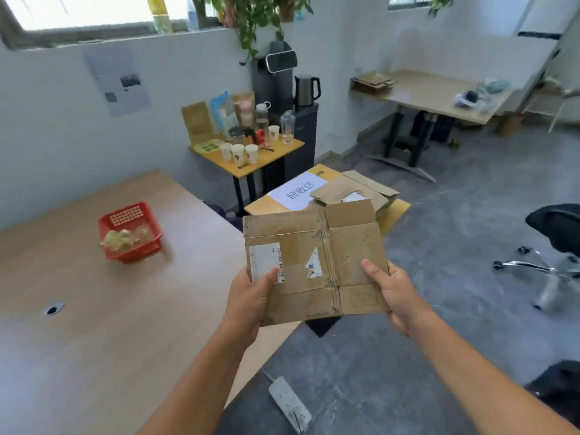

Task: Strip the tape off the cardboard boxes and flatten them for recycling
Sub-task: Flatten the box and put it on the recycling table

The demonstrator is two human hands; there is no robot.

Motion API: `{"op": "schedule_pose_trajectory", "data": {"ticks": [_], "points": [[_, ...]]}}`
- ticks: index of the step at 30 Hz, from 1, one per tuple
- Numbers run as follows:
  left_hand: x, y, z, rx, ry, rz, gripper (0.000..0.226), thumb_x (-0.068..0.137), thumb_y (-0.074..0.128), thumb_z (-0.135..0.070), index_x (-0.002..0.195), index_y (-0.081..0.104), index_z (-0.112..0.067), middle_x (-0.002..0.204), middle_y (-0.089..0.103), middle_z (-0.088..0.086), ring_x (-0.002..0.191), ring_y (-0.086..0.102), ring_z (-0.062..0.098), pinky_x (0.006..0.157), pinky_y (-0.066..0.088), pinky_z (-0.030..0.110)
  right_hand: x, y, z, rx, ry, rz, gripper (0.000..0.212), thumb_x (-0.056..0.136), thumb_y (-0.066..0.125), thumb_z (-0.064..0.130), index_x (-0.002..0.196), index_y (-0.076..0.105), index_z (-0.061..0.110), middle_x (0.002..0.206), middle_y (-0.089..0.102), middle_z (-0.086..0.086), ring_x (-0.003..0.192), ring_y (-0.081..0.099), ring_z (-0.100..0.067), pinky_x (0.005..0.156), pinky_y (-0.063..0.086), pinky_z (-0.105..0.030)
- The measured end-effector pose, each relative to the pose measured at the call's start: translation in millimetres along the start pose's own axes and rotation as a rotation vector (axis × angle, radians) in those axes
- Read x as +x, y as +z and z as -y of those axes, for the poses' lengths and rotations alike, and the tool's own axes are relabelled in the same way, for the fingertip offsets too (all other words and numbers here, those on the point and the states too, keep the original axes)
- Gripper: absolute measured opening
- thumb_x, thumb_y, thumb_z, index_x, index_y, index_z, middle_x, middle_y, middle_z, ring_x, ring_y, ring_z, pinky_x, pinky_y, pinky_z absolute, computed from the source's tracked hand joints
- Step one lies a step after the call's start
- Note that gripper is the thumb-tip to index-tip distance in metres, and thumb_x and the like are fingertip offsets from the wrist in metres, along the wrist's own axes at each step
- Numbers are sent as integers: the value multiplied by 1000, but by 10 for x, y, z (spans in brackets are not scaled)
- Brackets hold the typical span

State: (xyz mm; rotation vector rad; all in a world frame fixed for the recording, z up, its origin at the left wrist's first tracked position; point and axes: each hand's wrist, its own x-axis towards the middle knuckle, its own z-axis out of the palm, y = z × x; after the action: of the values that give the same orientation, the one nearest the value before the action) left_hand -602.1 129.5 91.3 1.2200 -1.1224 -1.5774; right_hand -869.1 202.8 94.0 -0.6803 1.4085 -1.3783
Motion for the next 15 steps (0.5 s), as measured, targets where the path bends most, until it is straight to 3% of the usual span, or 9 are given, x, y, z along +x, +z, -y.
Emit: {"op": "schedule_pose_trajectory", "data": {"ticks": [4,8,10,13,15], "points": [[143,991,96,17,10,54,24,97,69,-33,119,65,-28,109,77,-5,94,75,18,68,63,44,114,-903,194,56,-8,-73,42,87,75,37,120,67,14,112,77,-10,102,75,-27,75,63,-40],[252,1716,211,40,-33,71,27,94,72,-37,119,65,-33,112,76,-6,102,73,23,79,61,58,216,-1571,310,69,18,-140,29,96,69,29,119,66,11,108,78,-10,97,76,-25,68,62,-36],[378,2000,243,56,-33,80,25,93,72,-39,117,65,-38,111,76,-10,102,73,20,80,61,58,333,-1819,358,73,12,-160,27,98,68,28,119,66,11,108,78,-9,98,76,-26,70,62,-36],[639,2368,260,86,-25,81,23,95,70,-40,117,64,-39,109,76,-15,96,74,12,75,63,47,597,-2078,431,71,1,-190,24,99,67,27,118,66,12,107,78,-8,99,76,-25,78,62,-40],[837,2566,271,109,-21,62,25,95,69,-40,119,62,-38,105,76,-18,90,74,6,65,62,32,826,-2209,450,68,1,-211,22,99,67,26,117,66,13,106,79,-7,99,76,-24,82,62,-42]]}}
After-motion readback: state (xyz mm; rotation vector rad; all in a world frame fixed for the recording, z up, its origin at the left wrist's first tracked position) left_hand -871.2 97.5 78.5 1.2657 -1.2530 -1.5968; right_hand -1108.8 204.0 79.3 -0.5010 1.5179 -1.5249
